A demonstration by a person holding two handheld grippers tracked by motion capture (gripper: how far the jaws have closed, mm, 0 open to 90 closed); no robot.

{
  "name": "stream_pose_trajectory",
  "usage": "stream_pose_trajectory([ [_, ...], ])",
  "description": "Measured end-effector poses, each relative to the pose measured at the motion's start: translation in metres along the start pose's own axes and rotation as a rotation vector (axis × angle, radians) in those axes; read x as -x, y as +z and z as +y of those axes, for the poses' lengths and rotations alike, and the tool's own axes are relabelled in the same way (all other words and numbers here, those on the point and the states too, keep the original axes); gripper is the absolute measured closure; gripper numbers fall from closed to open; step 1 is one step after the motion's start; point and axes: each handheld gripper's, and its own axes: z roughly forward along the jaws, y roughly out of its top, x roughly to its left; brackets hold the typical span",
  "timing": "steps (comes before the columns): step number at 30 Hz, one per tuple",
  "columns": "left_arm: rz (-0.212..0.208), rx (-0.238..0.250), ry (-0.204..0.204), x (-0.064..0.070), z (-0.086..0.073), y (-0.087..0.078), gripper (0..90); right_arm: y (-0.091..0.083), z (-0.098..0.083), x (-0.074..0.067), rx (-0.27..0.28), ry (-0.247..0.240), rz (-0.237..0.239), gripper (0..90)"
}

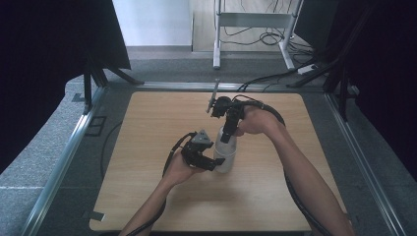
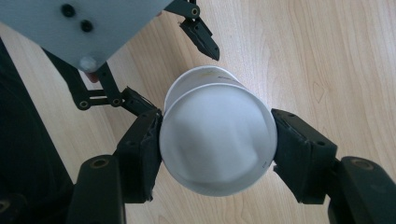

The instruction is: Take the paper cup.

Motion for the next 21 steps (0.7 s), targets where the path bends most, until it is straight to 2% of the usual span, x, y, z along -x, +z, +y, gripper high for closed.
stream_pose_trajectory([
  [8, -0.019, -0.018, 0.014, 0.003, 0.0, 0.003, 14.8, -0.011, -0.001, -0.002, 0.004, 0.006, -0.005, 36.9],
  [21, -0.014, -0.022, 0.008, 0.002, 0.0, 0.001, 14.2, -0.038, -0.006, -0.005, 0.033, 0.006, -0.029, 37.0],
])
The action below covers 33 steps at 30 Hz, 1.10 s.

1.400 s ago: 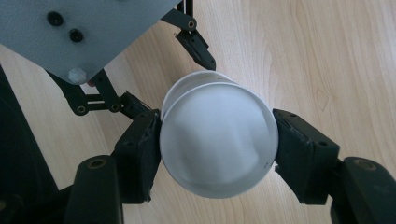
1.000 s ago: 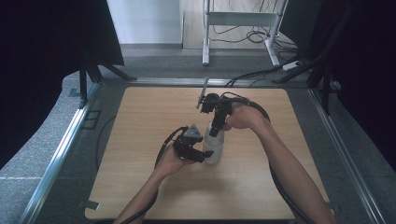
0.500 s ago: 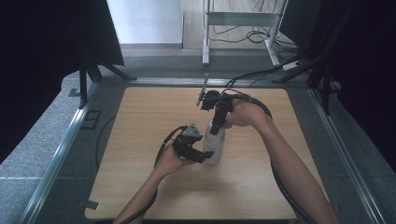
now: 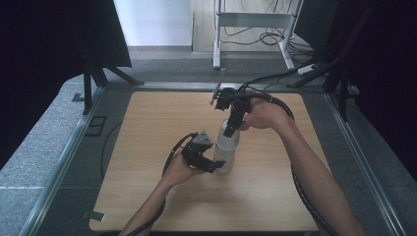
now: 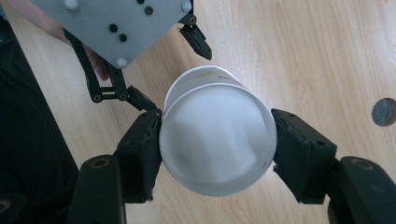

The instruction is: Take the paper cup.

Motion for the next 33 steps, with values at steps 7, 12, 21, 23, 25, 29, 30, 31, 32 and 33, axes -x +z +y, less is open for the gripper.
stream_pose_trajectory([
  [7, 0.0, -0.009, 0.003, 0.001, 0.0, 0.0, 14.1, -0.015, -0.004, -0.003, 0.033, 0.007, -0.007, 37.1],
  [12, -0.001, -0.015, 0.002, 0.0, 0.0, -0.001, 14.1, -0.023, -0.01, -0.007, 0.047, 0.012, -0.016, 37.2],
  [21, -0.003, -0.025, 0.006, 0.001, -0.002, -0.004, 14.0, -0.037, -0.024, -0.016, 0.089, 0.03, -0.02, 37.2],
  [23, -0.002, -0.027, 0.004, 0.001, -0.002, -0.005, 14.0, -0.038, -0.028, -0.017, 0.101, 0.035, -0.02, 37.2],
  [25, 0.001, -0.031, 0.001, 0.0, -0.003, -0.006, 14.1, -0.04, -0.032, -0.02, 0.111, 0.043, -0.026, 37.2],
  [29, -0.003, -0.032, -0.003, 0.0, -0.004, -0.007, 14.1, -0.04, -0.038, -0.023, 0.131, 0.044, -0.019, 37.2],
  [30, -0.005, -0.031, -0.002, 0.001, -0.005, -0.008, 14.1, -0.04, -0.042, -0.025, 0.135, 0.049, -0.021, 37.2],
  [31, -0.004, -0.032, 0.002, 0.001, -0.005, -0.009, 14.1, -0.039, -0.044, -0.026, 0.141, 0.048, -0.021, 37.2],
  [32, -0.009, -0.031, 0.001, 0.001, -0.006, -0.011, 14.1, -0.039, -0.046, -0.027, 0.144, 0.046, -0.021, 37.2],
  [33, -0.011, -0.031, 0.004, 0.002, -0.006, -0.012, 14.1, -0.038, -0.049, -0.027, 0.152, 0.044, -0.017, 37.2],
])
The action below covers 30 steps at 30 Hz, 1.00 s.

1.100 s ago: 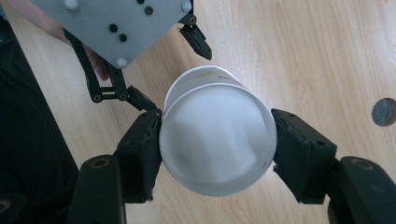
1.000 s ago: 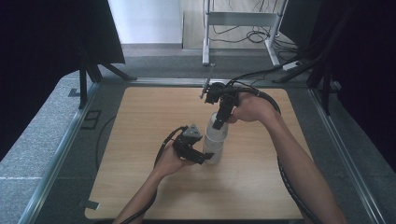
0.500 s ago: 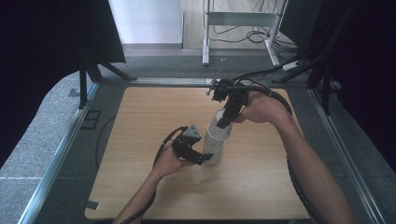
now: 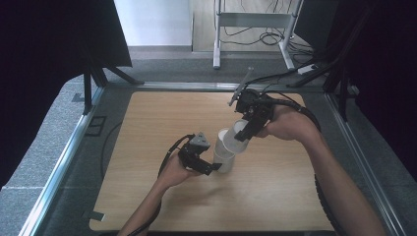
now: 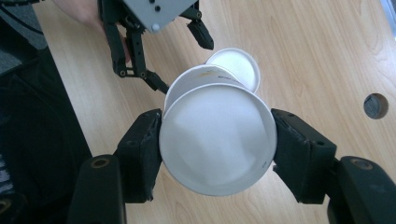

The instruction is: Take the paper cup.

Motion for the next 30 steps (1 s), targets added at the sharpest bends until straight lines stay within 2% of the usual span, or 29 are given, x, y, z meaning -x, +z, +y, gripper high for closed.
stream_pose_trajectory([
  [10, -0.02, 0.008, 0.001, 0.004, -0.006, -0.013, 14.0, 0.005, -0.02, -0.007, 0.052, 0.011, 0.018, 37.2],
  [16, -0.033, -0.004, 0.017, 0.011, -0.009, -0.017, 14.0, 0.008, -0.03, -0.013, 0.074, 0.005, 0.033, 37.2],
  [29, -0.077, 0.006, 0.017, 0.024, -0.022, -0.029, 14.1, 0.013, -0.056, -0.022, 0.109, -0.006, 0.059, 37.2],
  [30, -0.09, 0.014, 0.016, 0.026, -0.025, -0.032, 14.1, 0.014, -0.059, -0.023, 0.113, -0.01, 0.065, 37.2],
])
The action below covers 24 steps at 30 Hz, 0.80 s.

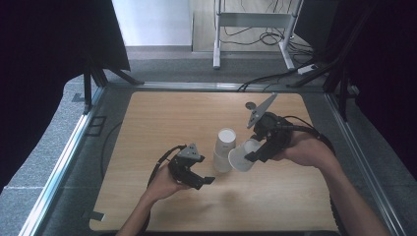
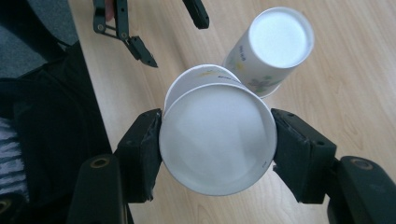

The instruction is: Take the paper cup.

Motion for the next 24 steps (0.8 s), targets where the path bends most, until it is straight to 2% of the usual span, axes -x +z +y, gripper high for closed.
stream_pose_trajectory([
  [7, -0.042, 0.025, -0.003, 0.01, -0.009, -0.005, 13.5, 0.005, -0.013, -0.008, 0.033, -0.017, 0.019, 37.1],
  [8, -0.062, 0.031, -0.012, 0.011, -0.012, -0.006, 13.4, 0.006, -0.015, -0.009, 0.04, -0.019, 0.027, 37.2],
  [11, -0.074, 0.036, -0.023, 0.013, -0.015, -0.006, 12.5, 0.008, -0.021, -0.011, 0.052, -0.021, 0.033, 37.1],
  [14, -0.071, 0.033, -0.025, 0.016, -0.018, -0.006, 12.3, 0.011, -0.026, -0.012, 0.074, -0.024, 0.044, 37.1],
  [24, -0.044, 0.024, 0.008, 0.031, -0.025, -0.012, 11.6, 0.03, -0.043, -0.018, 0.129, -0.041, 0.07, 37.2],
])
